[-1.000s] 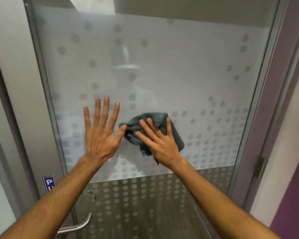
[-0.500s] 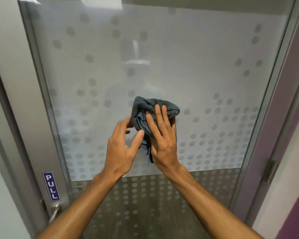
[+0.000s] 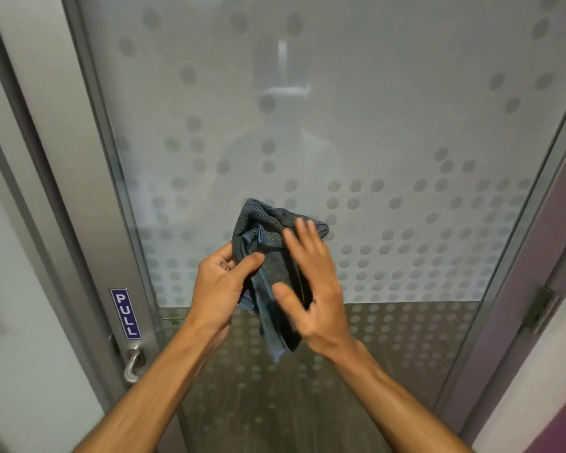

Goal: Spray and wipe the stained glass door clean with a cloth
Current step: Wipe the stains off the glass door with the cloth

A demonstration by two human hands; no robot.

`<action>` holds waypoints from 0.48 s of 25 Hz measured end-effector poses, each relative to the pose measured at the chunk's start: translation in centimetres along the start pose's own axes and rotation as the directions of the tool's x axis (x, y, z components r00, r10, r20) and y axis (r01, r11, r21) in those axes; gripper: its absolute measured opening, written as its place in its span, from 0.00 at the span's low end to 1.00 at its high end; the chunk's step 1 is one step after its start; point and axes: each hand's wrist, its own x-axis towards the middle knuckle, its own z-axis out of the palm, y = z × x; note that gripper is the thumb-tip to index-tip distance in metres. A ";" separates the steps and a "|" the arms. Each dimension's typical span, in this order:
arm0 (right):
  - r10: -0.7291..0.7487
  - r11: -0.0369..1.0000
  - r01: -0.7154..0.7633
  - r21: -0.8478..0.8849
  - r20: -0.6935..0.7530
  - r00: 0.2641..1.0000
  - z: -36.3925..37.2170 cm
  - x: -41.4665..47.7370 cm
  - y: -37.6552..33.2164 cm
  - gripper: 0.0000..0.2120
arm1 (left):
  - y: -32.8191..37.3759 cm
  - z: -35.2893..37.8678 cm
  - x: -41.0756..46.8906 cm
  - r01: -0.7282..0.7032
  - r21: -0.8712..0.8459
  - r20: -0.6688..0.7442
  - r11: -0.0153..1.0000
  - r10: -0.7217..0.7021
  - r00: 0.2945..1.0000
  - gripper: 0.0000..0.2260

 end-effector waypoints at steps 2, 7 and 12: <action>0.237 0.964 -0.200 0.175 -0.222 0.946 -0.1 -1.2 0.0 0.26 | 0.5 -1.4 -0.6 0.027 0.038 0.006 0.999 -0.027 1.000 0.10; 0.722 0.411 -0.681 0.607 0.240 0.649 0.9 -2.9 1.5 0.26 | 1.5 -5.3 -1.8 0.150 0.009 0.049 0.989 -0.151 0.987 0.12; 0.714 0.228 -0.782 0.581 0.446 0.540 3.5 -4.3 -0.2 0.10 | 0.9 -8.8 -3.0 0.279 0.034 -0.003 0.960 -0.279 0.960 0.11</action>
